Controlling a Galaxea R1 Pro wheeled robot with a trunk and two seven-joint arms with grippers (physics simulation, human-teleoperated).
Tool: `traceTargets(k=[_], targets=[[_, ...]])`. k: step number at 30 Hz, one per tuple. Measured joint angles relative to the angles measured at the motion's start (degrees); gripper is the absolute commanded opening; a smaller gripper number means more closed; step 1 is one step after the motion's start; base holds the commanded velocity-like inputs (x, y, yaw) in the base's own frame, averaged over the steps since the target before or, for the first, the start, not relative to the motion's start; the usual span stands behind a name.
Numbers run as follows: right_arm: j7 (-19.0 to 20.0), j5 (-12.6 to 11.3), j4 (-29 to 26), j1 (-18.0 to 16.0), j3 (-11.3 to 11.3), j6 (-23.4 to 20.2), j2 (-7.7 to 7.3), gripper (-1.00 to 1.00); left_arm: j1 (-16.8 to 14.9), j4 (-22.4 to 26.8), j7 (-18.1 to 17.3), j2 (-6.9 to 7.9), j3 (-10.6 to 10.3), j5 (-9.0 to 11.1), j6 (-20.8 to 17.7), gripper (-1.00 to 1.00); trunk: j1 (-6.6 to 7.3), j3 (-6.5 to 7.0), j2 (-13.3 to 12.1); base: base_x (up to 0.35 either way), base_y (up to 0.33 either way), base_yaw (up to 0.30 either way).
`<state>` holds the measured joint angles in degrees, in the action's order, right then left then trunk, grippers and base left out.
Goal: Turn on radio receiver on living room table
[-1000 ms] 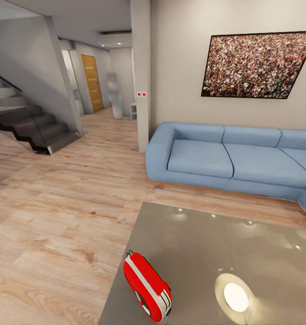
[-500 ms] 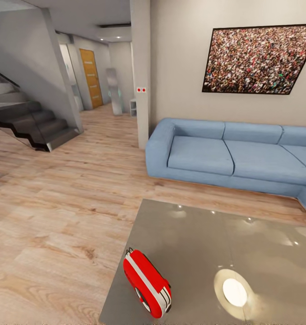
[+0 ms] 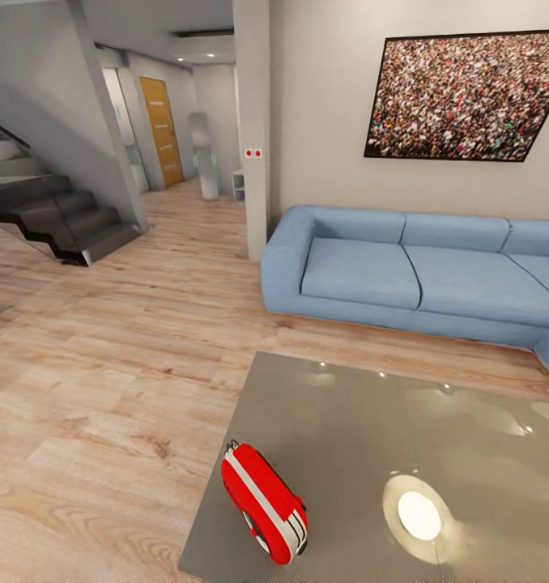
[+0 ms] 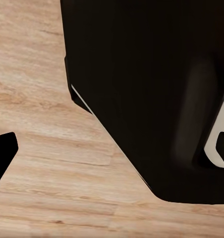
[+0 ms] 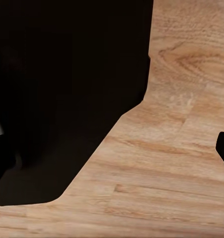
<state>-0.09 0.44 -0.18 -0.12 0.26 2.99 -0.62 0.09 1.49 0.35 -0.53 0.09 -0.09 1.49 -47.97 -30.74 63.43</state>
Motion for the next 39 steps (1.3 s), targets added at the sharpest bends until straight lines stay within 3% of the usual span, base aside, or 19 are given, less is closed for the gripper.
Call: traceTargets(k=[30, 39], targets=[[0.0, 0.0, 0.0, 0.0, 0.1, 0.0, 0.00, 1.00, 0.0, 0.0, 0.2, 0.00, 0.0, -0.2, 0.0, 1.00, 0.00, -2.74, 0.0, 0.000, 0.000, 0.000], [0.0, 0.0, 0.0, 0.0, 0.0, 0.0, -0.02, 1.00, 0.0, 0.0, 0.3, 0.00, 0.0, -0.2, 0.0, 1.00, 0.00, -3.01, 0.0, 0.000, 0.000, 0.000]])
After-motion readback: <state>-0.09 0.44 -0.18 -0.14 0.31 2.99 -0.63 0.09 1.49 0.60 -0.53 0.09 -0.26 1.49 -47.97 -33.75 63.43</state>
